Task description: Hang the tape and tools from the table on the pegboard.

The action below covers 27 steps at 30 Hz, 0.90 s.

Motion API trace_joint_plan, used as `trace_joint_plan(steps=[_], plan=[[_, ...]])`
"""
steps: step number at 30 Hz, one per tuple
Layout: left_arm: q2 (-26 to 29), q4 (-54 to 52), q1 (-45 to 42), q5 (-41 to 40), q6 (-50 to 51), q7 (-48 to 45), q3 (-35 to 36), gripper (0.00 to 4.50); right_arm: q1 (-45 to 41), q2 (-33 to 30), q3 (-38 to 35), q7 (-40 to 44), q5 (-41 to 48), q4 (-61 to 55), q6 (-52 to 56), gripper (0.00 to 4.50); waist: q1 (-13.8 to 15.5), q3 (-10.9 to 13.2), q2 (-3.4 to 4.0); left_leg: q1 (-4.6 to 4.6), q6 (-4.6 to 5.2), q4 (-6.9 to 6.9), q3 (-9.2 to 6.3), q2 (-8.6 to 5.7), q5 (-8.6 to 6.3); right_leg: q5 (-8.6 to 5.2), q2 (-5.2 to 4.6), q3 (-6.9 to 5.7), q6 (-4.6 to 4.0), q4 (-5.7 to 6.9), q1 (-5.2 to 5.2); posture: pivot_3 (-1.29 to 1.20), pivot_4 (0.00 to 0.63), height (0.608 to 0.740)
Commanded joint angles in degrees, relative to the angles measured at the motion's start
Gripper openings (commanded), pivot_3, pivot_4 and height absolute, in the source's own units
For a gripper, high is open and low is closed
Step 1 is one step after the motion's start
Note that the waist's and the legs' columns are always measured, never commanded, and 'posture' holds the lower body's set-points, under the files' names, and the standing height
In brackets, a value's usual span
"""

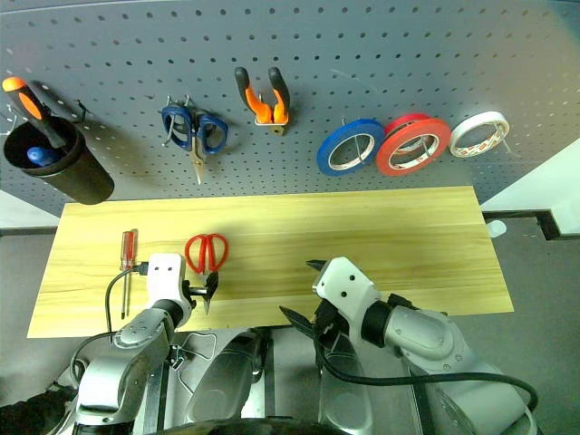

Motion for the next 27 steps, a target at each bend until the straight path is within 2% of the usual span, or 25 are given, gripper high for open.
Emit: trace_joint_plan(steps=[1,27], plan=[[-0.53,0.98,0.23,1.61,-0.82,0.55,-0.09,4.50,0.74,-0.35,-0.48,-0.05,0.77,-3.25,-0.02,4.49,0.04,0.00,0.00,0.00,0.01,0.00,0.00,0.00,0.00,0.00,0.00,0.00,0.00,0.00,0.00,-0.01,0.357,0.725],[-8.08,13.41,-5.76,8.99,-3.50,5.03,-2.63,4.50,-0.09,-0.16,-0.95,-0.47,1.37,-4.22,1.14,4.49,0.00,0.15,0.04,-0.03,0.19,-0.05,0.00,0.00,-0.11,0.10,-0.01,-0.03,0.17,-0.52,0.20,-0.03,0.361,0.725]])
